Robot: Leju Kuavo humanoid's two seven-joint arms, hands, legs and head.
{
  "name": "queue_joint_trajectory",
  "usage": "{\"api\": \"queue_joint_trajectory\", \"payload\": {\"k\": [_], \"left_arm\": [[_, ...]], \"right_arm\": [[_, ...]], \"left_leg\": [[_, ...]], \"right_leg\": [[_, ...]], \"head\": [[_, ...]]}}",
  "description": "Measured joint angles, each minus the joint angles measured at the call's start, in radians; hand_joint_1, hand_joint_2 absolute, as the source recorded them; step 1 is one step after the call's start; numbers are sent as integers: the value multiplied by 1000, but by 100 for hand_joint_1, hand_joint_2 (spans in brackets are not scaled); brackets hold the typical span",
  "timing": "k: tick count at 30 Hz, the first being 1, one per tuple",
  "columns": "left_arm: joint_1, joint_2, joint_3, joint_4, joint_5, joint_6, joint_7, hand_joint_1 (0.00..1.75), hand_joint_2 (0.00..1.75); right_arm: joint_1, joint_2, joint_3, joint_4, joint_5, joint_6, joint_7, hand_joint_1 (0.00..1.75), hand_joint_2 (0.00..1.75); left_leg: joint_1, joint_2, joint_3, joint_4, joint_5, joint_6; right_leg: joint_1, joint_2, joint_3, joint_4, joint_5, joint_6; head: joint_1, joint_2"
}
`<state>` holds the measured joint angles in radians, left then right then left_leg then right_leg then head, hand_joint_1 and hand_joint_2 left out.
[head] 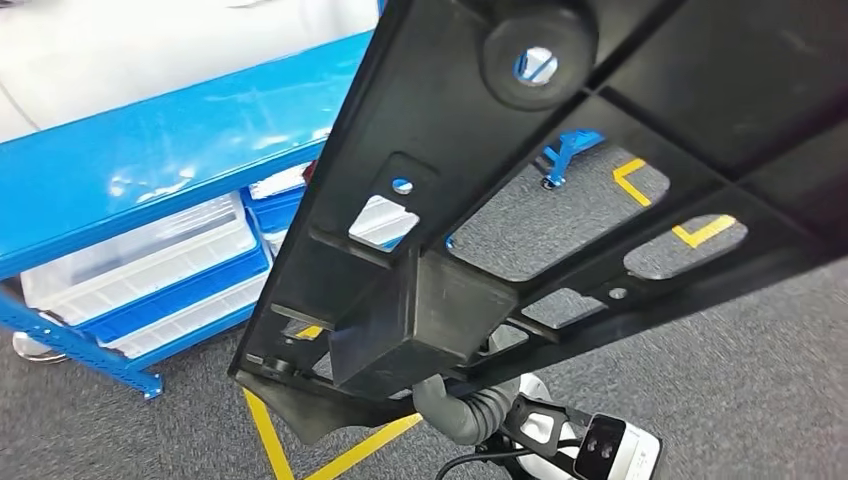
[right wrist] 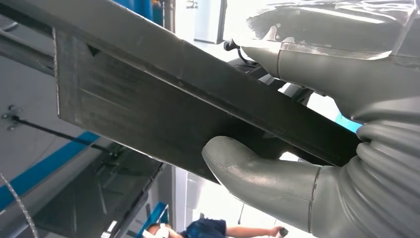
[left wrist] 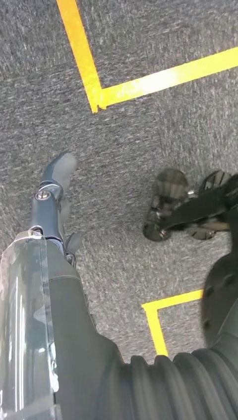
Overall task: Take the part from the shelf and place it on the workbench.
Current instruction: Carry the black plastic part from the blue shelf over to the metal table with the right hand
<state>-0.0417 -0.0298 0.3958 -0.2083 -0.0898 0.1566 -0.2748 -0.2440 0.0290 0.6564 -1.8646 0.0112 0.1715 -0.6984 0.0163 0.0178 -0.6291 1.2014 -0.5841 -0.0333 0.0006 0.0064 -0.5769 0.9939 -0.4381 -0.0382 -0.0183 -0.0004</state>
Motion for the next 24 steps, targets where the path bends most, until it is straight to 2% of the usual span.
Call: {"api": "queue_joint_trajectory", "payload": {"k": [1,2,3,4,5,6,7,8,9,10,11,12,13,14,15,16,17,18,19,20,22,23,24], "left_arm": [[3,0,0,0,1,2,-1,0,175],[5,0,1,0,1,4,-2,0,175],[6,0,1,0,2,5,-3,0,175],[6,0,2,0,2,5,-4,0,175],[6,0,2,0,2,4,-6,0,175],[7,1,2,0,2,3,-7,0,175],[7,1,3,0,2,3,-8,0,175],[7,1,3,0,1,3,-8,0,175],[6,1,3,0,1,4,-7,0,175],[5,-1,3,0,1,4,-6,0,175],[4,-2,4,0,1,4,-5,0,175],[3,-3,4,0,1,4,-4,0,175],[2,-4,4,0,1,4,-4,0,175],[2,-4,4,0,-1,3,-4,0,175],[4,-4,4,0,-3,2,-3,0,175],[5,-4,4,0,-4,1,-3,0,175],[6,-4,4,0,-6,-1,-4,0,175],[6,-4,4,0,-8,-1,-5,0,175],[5,-5,4,0,-9,-2,-6,0,175],[3,-5,4,0,-11,-2,-8,0,175],[2,-6,4,0,-14,-3,-9,0,175],[2,-6,4,0,-15,-3,-10,0,175],[1,-6,4,0,-16,-3,-10,0,175]], "right_arm": [[0,0,0,1,-2,0,0,175,175],[1,0,0,1,-4,-1,1,175,175],[1,0,0,2,-6,-2,1,175,175],[0,0,0,2,-8,-3,1,175,175],[0,0,0,3,-9,-4,1,175,175],[-1,0,0,3,-9,-5,1,175,175],[-2,0,0,3,-9,-5,1,175,175],[-3,0,0,3,-10,-6,1,175,175],[-3,0,0,3,-10,-6,1,175,175],[-4,0,0,3,-10,-6,1,175,175],[-4,0,-1,3,-11,-5,1,175,175],[-5,0,-1,3,-11,-5,1,175,175],[-8,0,-1,4,-11,-5,1,175,175],[-10,0,-2,5,-12,-5,1,175,175],[-12,0,-2,6,-12,-5,1,175,175],[-11,0,-2,8,-12,-5,1,175,175],[-9,0,-2,9,-13,-4,1,175,175],[-8,0,-3,10,-13,-3,1,175,175],[-6,0,-3,11,-13,-2,1,175,175],[-5,0,-4,10,-13,1,1,175,175],[-4,0,-4,9,-12,6,1,175,175],[-3,0,-5,8,-12,7,1,175,175],[-1,0,-6,7,-12,8,1,175,175]], "left_leg": [[0,-6,-28,59,-20,-2],[0,-8,-42,85,-19,-3],[1,-10,-37,72,2,-3],[2,-16,-13,19,39,-2],[4,-35,19,-54,76,0],[7,-61,49,-121,101,3],[8,-83,69,-166,114,5],[8,-98,77,-187,115,9],[6,-98,79,-191,112,13],[7,-87,79,-193,114,19],[9,-75,80,-198,117,25],[11,-62,81,-203,121,32],[13,-49,82,-207,123,38],[11,-35,83,-209,124,42],[10,-21,82,-209,124,44],[8,-7,82,-208,123,45],[8,7,82,-208,121,45],[8,20,83,-207,120,43],[8,31,84,-207,118,41],[8,42,88,-206,115,38],[4,59,94,-205,109,28],[1,67,97,-205,106,22],[-1,75,99,-205,105,16]], "right_leg": [[1,12,-1,1,1,-1],[1,24,-2,2,1,-1],[2,37,-2,4,1,-1],[1,50,-2,7,0,1],[1,61,-2,11,-1,3],[2,72,-6,17,-2,7],[1,82,-11,21,-2,12],[0,91,-17,24,-1,19],[-2,102,-22,25,1,26],[-3,112,-26,23,4,34],[-2,110,-29,26,3,39],[-1,93,-37,40,-7,45],[0,67,-54,75,-28,51],[-2,37,-82,133,-59,56],[-5,17,-115,201,-92,62],[-9,8,-147,265,-116,67],[-12,4,-164,301,-123,71],[-15,1,-162,297,-110,73],[-17,-6,-139,254,-82,74],[-18,-21,-100,182,-47,74],[-10,-60,-35,59,-8,61],[-6,-70,-21,30,-4,53],[-1,-67,-21,24,-8,44]], "head": [[0,0],[0,0],[0,0],[0,0],[0,0],[0,0],[0,0],[0,0],[0,0],[0,0],[0,0],[0,0],[0,0],[1,0],[1,0],[1,0],[1,0],[1,0],[1,0],[1,0],[1,0],[1,0],[1,0]]}}
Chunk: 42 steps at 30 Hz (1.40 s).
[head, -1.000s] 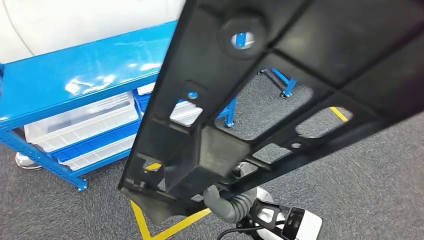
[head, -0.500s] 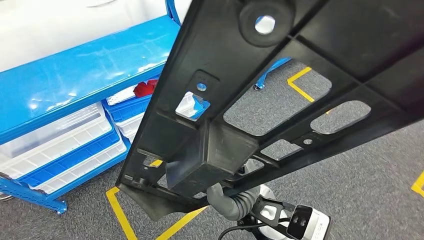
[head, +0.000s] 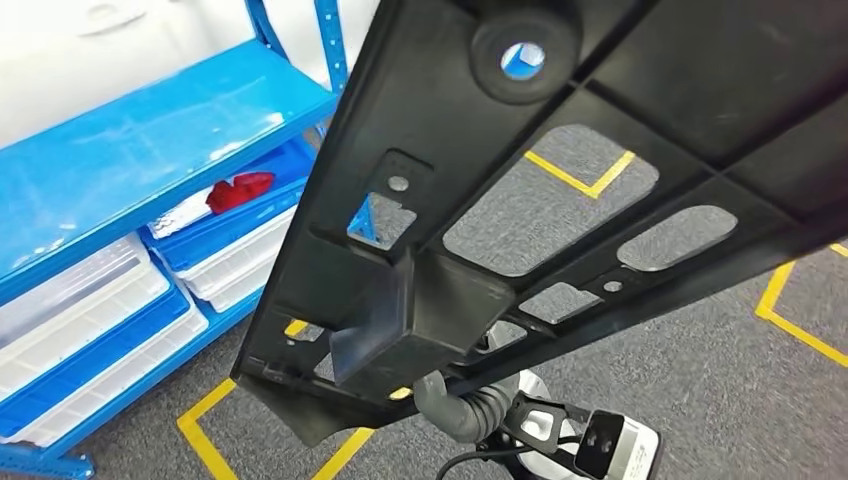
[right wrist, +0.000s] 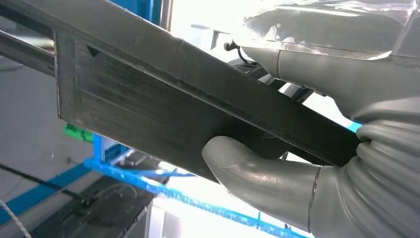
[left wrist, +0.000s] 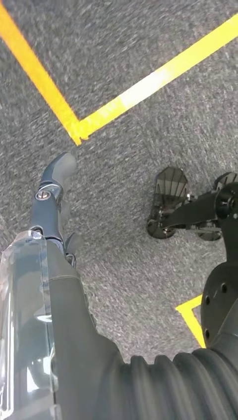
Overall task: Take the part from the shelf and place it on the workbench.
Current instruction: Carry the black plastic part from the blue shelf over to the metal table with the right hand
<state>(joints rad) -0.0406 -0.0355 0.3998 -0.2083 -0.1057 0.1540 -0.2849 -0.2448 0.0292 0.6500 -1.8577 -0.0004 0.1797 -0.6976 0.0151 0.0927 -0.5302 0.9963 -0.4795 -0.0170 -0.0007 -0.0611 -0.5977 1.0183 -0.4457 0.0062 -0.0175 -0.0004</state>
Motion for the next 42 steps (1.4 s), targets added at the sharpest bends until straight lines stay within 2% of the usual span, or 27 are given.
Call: {"api": "queue_joint_trajectory", "payload": {"k": [2,4,6,7,8,9,10,11,13,15,16,17,19,21,23,24,25,26,28,30,32,34,36,38,39,40,42], "left_arm": [[-2,0,0,0,-1,1,2,0,175],[-4,1,1,0,0,3,7,0,175],[-1,2,4,0,2,5,16,0,175],[1,2,6,0,4,6,22,0,175],[3,3,8,0,7,8,27,0,175],[5,4,11,0,9,10,31,0,175],[6,4,14,0,11,11,34,0,175],[6,4,17,0,12,11,36,0,175],[6,4,22,0,12,12,39,0,175],[5,4,24,0,11,12,43,0,175],[4,4,24,0,11,12,45,0,175],[2,3,25,0,11,12,47,0,175],[1,2,25,0,11,12,52,0,175],[3,2,27,0,10,16,56,0,175],[7,2,29,0,9,21,60,0,175],[7,2,30,0,8,23,62,0,175],[7,2,30,0,6,24,64,0,175],[6,2,31,0,4,26,67,0,175],[5,2,31,0,-5,36,79,0,175],[5,2,31,0,-15,53,102,0,175],[4,5,31,0,-21,67,120,0,175],[3,12,31,0,-23,72,128,0,175],[5,22,34,0,-25,73,130,0,175],[11,32,41,0,-25,73,130,0,175],[13,38,45,0,-25,74,130,0,175],[14,42,48,0,-25,74,129,0,175],[14,51,54,0,-26,75,127,0,175]], "right_arm": [[4,0,-4,-2,0,1,0,175,175],[4,0,-7,-4,-1,3,0,175,175],[5,1,-8,-5,-2,3,0,175,175],[6,1,-8,-5,-3,3,0,175,175],[8,1,-9,-5,-3,3,0,175,175],[10,1,-9,-4,-3,3,0,175,175],[11,1,-10,-4,-3,3,0,175,175],[11,1,-11,-4,-3,3,0,175,175],[12,1,-13,-4,-3,1,0,175,175],[14,1,-14,-4,-3,-1,0,175,175],[16,1,-15,-4,-2,-1,0,175,175],[19,0,-15,-4,-2,-1,0,175,175],[22,0,-17,-4,-2,0,0,175,175],[22,0,-18,-4,-2,2,0,175,175],[25,0,-21,-4,-2,7,0,175,175],[27,0,-23,-4,-2,10,0,175,175],[28,0,-25,-4,-2,13,0,175,175],[29,0,-28,-5,-2,16,0,175,175],[28,0,-33,-8,-2,23,0,175,175],[27,0,-39,-14,-3,30,0,175,175],[27,0,-48,-21,-3,33,0,175,175],[25,0,-56,-29,-2,30,0,175,175],[23,2,-61,-36,-3,22,-1,175,175],[24,3,-66,-38,-12,21,-1,175,175],[25,3,-71,-39,-18,26,-1,175,175],[25,3,-78,-39,-24,33,-1,175,175],[24,8,-92,-40,-29,46,-1,175,175]], "left_leg": [[1,11,7,0,-5,-11],[5,-21,-6,43,-39,-19],[7,-68,-63,166,-105,-21],[7,-78,-97,235,-132,-22],[7,-82,-123,282,-142,-22],[7,-84,-131,291,-131,-21],[7,-87,-121,259,-100,-19],[8,-96,-96,195,-57,-17],[10,-136,-43,66,-2,-11],[9,-159,-25,20,4,-4],[7,-152,-24,16,5,0],[8,-142,-23,14,8,6],[11,-119,-20,7,14,20],[9,-95,-19,4,15,29],[6,-68,-19,4,13,32],[5,-55,-18,4,12,32],[5,-42,-17,5,10,31],[5,-31,-15,5,8,29],[2,-13,-8,5,3,22],[-2,4,-2,6,-2,11],[-4,21,3,4,-6,0],[-1,-5,-2,27,-29,-9],[3,-59,-43,127,-88,-15],[4,-82,-106,259,-144,-18],[4,-84,-124,291,-146,-20],[5,-85,-124,283,-126,-20],[7,-103,-77,165,-48,-19]], "right_leg": [[-1,22,0,-4,3,-14],[-7,42,4,-12,7,-28],[-9,63,5,-15,10,-37],[-7,76,5,-15,10,-39],[-6,89,4,-14,10,-39],[-5,103,5,-13,10,-40],[-4,117,6,-11,10,-39],[-5,131,7,-9,9,-37],[-4,154,4,-1,6,-29],[-5,173,-4,3,7,-17],[-7,183,-8,2,10,-10],[-8,185,-10,2,11,-3],[-5,147,-26,34,-10,9],[-5,89,-78,143,-69,18],[-10,73,-139,265,-115,25],[-12,70,-150,286,-113,27],[-13,66,-140,265,-93,27],[-13,56,-108,205,-61,24],[-5,8,-33,61,-9,11],[6,-19,-3,0,2,-6],[8,3,-5,-3,3,-19],[2,26,-2,-12,9,-32],[-2,48,0,-18,14,-41],[-1,75,0,-17,14,-45],[0,89,0,-16,14,-45],[0,104,1,-15,14,-45],[-2,133,3,-9,12,-40]], "head": [[0,0],[0,0],[0,0],[0,0],[0,0],[0,0],[0,0],[0,0],[0,0],[0,0],[0,0],[0,0],[0,0],[0,0],[0,0],[0,0],[0,0],[0,0],[0,0],[0,0],[0,0],[0,0],[0,0],[0,0],[0,0],[0,0],[0,0]]}}
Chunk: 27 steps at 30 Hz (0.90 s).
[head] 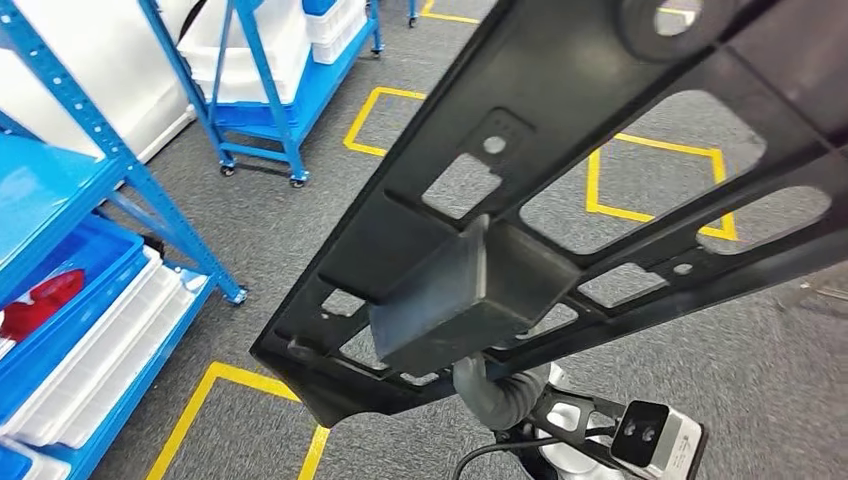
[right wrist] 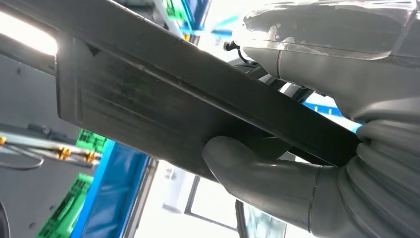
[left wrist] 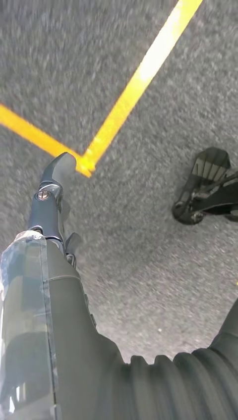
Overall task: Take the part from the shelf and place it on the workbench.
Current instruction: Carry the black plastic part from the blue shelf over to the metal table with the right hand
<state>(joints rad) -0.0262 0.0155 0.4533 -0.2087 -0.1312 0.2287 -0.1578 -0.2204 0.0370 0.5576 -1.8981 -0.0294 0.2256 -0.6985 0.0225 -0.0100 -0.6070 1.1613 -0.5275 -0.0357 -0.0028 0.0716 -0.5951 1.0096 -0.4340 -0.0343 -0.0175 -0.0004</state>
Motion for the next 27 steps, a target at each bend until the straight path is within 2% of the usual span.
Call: {"api": "queue_joint_trajectory", "payload": {"k": [1,2,3,5,11,12,13,14,15,16,17,18,19,21,22,23,25,26,27], "left_arm": [[0,4,2,0,-2,-1,-2,0,175],[0,7,4,0,-4,-3,-5,0,175],[0,10,6,0,-7,-6,-8,0,175],[-2,14,9,0,-11,-10,-12,0,175],[-4,16,9,0,-14,-11,-12,0,175],[-5,18,10,0,-17,-14,-12,0,175],[-5,21,10,0,-28,-17,-10,0,175],[-7,25,10,0,-45,-24,-6,0,175],[-9,28,10,0,-61,-31,-1,0,175],[-11,31,9,0,-76,-37,4,0,175],[-14,32,7,0,-86,-45,9,0,175],[-16,33,6,0,-92,-50,12,0,175],[-18,34,5,0,-96,-55,15,0,175],[-23,34,1,0,-104,-63,21,0,175],[-25,34,-1,0,-107,-66,24,0,175],[-27,34,-3,0,-109,-68,26,0,175],[-26,34,-4,0,-111,-68,28,0,175],[-24,34,-4,0,-111,-68,29,0,175],[-21,33,-4,0,-112,-68,29,0,175]], "right_arm": [[0,4,-6,-1,1,3,0,175,175],[-1,8,-11,-4,3,2,0,175,175],[0,11,-15,-8,6,-2,0,175,175],[1,12,-19,-13,10,-7,0,175,175],[4,12,-22,-17,10,-10,0,175,175],[7,12,-26,-22,11,-11,0,175,175],[12,12,-34,-31,12,-15,0,175,175],[19,12,-45,-41,22,-29,0,175,175],[25,12,-54,-49,34,-47,0,175,175],[29,12,-61,-54,46,-68,0,175,175],[31,12,-63,-56,58,-91,0,175,175],[30,12,-63,-57,62,-107,0,175,175],[30,12,-62,-58,64,-123,0,175,175],[32,12,-61,-59,66,-145,0,175,175],[32,11,-61,-60,66,-150,0,175,175],[31,11,-59,-60,65,-152,0,175,175],[28,11,-55,-61,65,-150,0,175,175],[29,11,-52,-60,65,-148,0,175,175],[30,10,-49,-58,65,-146,1,175,175]], "left_leg": [[2,-20,29,-69,29,2],[3,-37,49,-116,45,4],[3,-49,59,-141,48,8],[0,-47,60,-144,44,15],[-2,-41,61,-145,45,19],[0,-32,63,-149,48,25],[0,-14,64,-154,51,33],[-1,17,67,-158,52,40],[-1,49,70,-161,52,44],[-5,76,73,-161,47,44],[-8,95,77,-160,43,39],[-9,104,79,-160,40,33],[-11,113,82,-160,38,28],[-10,126,87,-162,33,18],[-8,112,86,-154,24,14],[-7,89,76,-127,5,10],[-4,35,23,-13,-56,6],[-4,24,-12,57,-84,4],[-4,20,-40,107,-96,3]], "right_leg": [[1,13,-2,6,-2,4],[1,24,-5,10,-3,10],[1,34,-9,13,-2,16],[-1,46,-15,13,0,24],[-2,52,-16,11,3,30],[-1,47,-18,14,1,34],[-2,20,-50,77,-32,41],[-4,-12,-66,112,-40,47],[-5,-55,-68,123,-42,48],[-3,-101,-62,118,-43,47],[0,-122,-28,53,-14,42],[6,-135,-10,18,-8,36],[11,-138,-7,7,-11,31],[10,-113,-7,1,-7,21],[7,-102,-5,-5,-4,16],[4,-91,-2,-11,-1,10],[1,-70,1,-15,2,2],[2,-57,1,-15,2,1],[2,-43,1,-14,2,0]], "head": [[0,0],[0,0],[0,0],[0,0],[0,0],[0,0],[0,0],[0,0],[0,0],[0,0],[0,0],[0,0],[0,0],[0,0],[0,0],[0,0],[0,0],[0,0],[0,0]]}}
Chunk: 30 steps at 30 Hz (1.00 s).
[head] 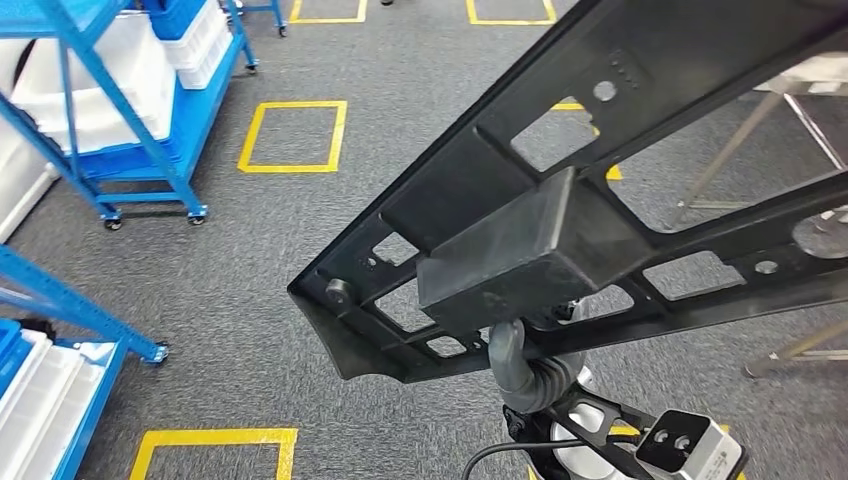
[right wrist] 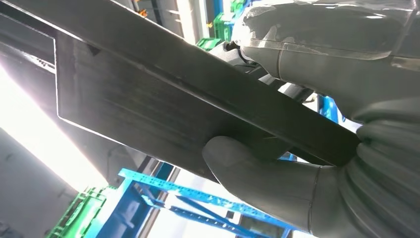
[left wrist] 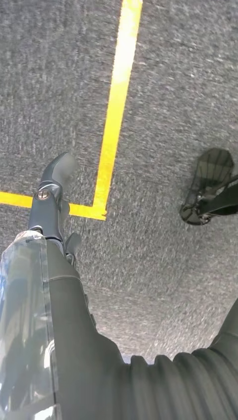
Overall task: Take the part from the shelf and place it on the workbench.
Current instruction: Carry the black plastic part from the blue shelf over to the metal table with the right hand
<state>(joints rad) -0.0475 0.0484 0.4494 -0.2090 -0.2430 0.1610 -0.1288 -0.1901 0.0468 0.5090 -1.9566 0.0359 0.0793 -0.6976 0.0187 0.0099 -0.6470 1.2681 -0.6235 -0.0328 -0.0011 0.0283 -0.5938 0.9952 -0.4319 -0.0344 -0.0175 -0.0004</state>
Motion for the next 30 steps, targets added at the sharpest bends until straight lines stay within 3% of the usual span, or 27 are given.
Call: {"api": "queue_joint_trajectory", "payload": {"k": [1,2,3,5,7,9,11,13,14,15,16,17,18,20,22,24,25,27,28,30], "left_arm": [[2,-1,0,0,-1,0,0,0,175],[3,-2,0,0,-2,0,0,0,175],[4,-4,0,0,-4,0,0,0,175],[5,-7,0,0,-7,1,3,0,175],[4,-11,0,1,-7,3,10,0,175],[0,-18,0,1,-6,6,14,0,175],[-1,-26,1,1,-5,6,15,0,175],[3,-33,1,1,-4,6,14,0,175],[6,-37,2,1,-3,5,12,0,175],[8,-40,3,1,-1,4,10,0,175],[8,-43,4,1,1,2,8,0,175],[8,-46,5,1,3,1,5,0,175],[6,-50,6,1,6,-1,2,0,175],[3,-58,9,1,10,-3,-1,0,175],[2,-64,12,1,9,-3,-2,0,175],[0,-69,14,1,8,-3,-2,0,175],[-2,-71,16,1,8,-3,-3,0,175],[-4,-73,19,0,8,-4,-7,0,175],[-3,-74,21,0,7,-5,-9,0,175],[2,-75,24,0,7,-6,-14,0,175]], "right_arm": [[2,-1,3,2,0,2,0,175,175],[3,-2,5,3,0,3,0,175,175],[3,-3,7,4,1,4,0,175,175],[3,-5,10,7,2,2,0,175,175],[6,-9,14,10,4,-3,0,175,175],[14,-12,16,11,4,-7,1,175,175],[20,-16,17,12,4,-8,0,175,175],[21,-18,17,14,3,-6,0,175,175],[22,-20,17,17,3,-5,0,175,175],[22,-21,17,19,2,-4,0,175,175],[22,-23,17,22,1,-2,0,175,175],[22,-25,17,25,0,0,0,175,175],[21,-26,17,27,0,2,0,175,175],[17,-28,18,31,-1,6,0,175,175],[8,-29,18,33,-4,7,0,175,175],[2,-30,18,36,-11,6,0,175,175],[-1,-30,17,38,-15,5,0,175,175],[-11,-30,18,43,-20,4,0,175,175],[-16,-30,18,46,-22,4,0,175,175],[-22,-31,20,54,-29,2,0,175,175]], "left_leg": [[1,-2,-14,17,8,-1],[3,-3,-8,-8,37,-2],[6,-12,14,-68,79,-3],[13,-54,65,-197,140,-3],[12,-81,86,-247,149,5],[9,-65,89,-251,151,19],[9,-41,93,-259,156,35],[6,-15,95,-264,158,45],[2,-1,94,-264,157,48],[0,13,94,-264,156,49],[-2,27,94,-264,154,49],[-3,39,96,-263,153,49],[-4,50,98,-263,151,48],[-7,68,105,-263,145,42],[-10,85,110,-263,140,32],[-10,102,116,-267,137,21],[-9,98,118,-264,133,16],[-6,55,97,-212,97,8],[-3,26,69,-153,66,5],[-3,1,-2,-16,13,0]], "right_leg": [[0,14,1,1,0,0],[-1,28,2,3,-1,1],[-2,42,3,6,-3,4],[-3,67,1,18,-9,14],[-4,87,-7,26,-11,28],[-8,104,-14,25,-8,43],[-8,75,-29,53,-27,52],[-6,12,-82,161,-84,57],[-6,-7,-119,233,-115,59],[-8,-16,-148,290,-134,60],[-8,-20,-161,314,-134,60],[-9,-23,-153,298,-117,59],[-8,-31,-122,241,-85,56],[-1,-72,-42,95,-31,44],[9,-97,-6,24,-16,32],[12,-77,-6,17,-15,23],[10,-67,-4,12,-12,18],[3,-46,2,-1,-4,7],[2,-35,3,-3,-2,3],[3,-9,3,-2,-2,0]], "head": [[0,0],[0,0],[0,0],[0,0],[0,0],[0,0],[0,0],[0,0],[0,0],[0,0],[0,0],[0,0],[0,0],[0,0],[0,0],[0,0],[0,0],[0,0],[0,0],[0,0]]}}
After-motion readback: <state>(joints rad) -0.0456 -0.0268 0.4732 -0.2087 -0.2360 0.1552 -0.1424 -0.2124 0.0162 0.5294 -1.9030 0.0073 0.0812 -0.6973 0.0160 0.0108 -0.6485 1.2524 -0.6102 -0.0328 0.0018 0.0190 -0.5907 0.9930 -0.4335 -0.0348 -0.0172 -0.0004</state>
